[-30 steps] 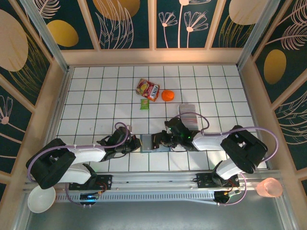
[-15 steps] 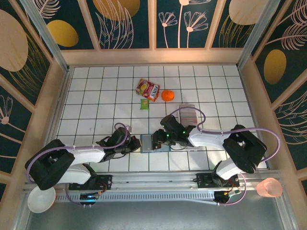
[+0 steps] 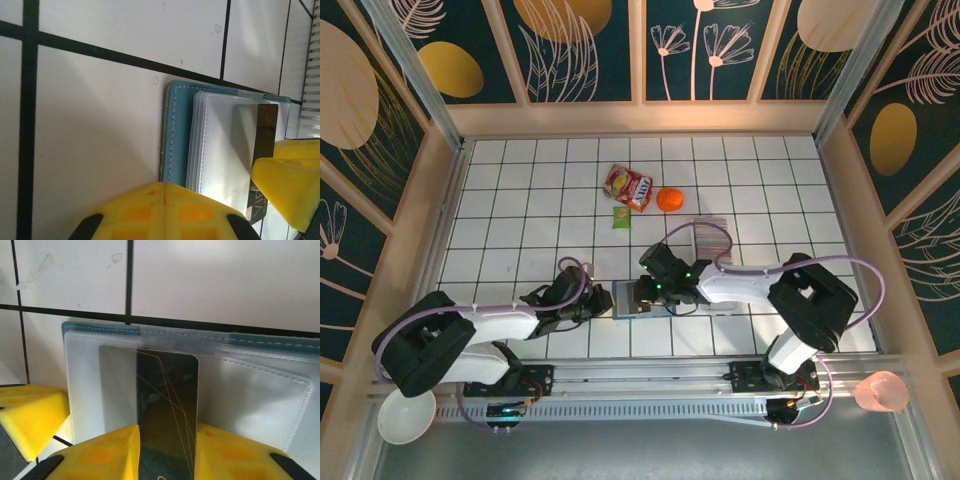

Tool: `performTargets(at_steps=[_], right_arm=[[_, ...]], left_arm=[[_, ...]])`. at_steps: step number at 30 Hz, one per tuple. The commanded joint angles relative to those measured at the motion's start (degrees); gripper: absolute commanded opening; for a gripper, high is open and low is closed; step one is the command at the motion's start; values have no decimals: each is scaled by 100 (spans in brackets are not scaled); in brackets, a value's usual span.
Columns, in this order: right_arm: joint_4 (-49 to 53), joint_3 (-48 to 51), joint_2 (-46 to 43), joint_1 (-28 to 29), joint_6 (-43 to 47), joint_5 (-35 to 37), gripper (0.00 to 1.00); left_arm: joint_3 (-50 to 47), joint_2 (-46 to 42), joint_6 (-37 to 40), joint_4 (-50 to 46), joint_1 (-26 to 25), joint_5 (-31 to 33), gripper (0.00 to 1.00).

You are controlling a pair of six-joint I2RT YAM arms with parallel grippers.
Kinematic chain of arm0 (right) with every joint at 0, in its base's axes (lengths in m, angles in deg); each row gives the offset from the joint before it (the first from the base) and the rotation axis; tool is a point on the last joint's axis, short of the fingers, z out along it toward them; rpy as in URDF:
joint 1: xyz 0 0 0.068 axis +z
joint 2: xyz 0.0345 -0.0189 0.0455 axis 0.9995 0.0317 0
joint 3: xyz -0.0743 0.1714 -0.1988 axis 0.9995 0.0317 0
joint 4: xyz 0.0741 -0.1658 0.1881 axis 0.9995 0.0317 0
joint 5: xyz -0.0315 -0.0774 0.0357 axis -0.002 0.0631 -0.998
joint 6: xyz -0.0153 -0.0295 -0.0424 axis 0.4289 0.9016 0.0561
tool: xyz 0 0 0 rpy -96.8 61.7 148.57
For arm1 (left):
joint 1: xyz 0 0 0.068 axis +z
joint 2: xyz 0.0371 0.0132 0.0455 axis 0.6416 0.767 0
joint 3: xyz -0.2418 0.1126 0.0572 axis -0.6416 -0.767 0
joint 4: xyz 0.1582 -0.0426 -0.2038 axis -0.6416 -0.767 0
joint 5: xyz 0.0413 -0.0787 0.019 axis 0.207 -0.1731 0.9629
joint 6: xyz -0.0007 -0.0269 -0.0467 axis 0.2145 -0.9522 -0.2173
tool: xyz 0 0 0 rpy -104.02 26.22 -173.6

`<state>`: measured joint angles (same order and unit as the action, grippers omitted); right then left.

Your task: Put the credit cards into the card holder

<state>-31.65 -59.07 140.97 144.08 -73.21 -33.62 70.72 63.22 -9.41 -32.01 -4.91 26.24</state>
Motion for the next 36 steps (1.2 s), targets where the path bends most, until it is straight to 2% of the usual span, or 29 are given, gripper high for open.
performTargets(at_steps=[1,22,27,30,36], right_arm=[[127,-269,137,147,90,154,31],[-462,-732,559,501,-330,-353,37],[-568,-561,414,501,-543,-356,40],[-1007,-214,145,453,-805,-541,42],[42,-441,-195,566,-617,138,49]], left_arm=[[-86,-39,14,116,-31,-88,0],[-278,-491,-118,-7,-32,-27,0],[-379,-628,-146,-17,-31,4,0],[-409,-687,-157,-27,-32,43,0],[-406,-741,-103,-51,-34,62,0]])
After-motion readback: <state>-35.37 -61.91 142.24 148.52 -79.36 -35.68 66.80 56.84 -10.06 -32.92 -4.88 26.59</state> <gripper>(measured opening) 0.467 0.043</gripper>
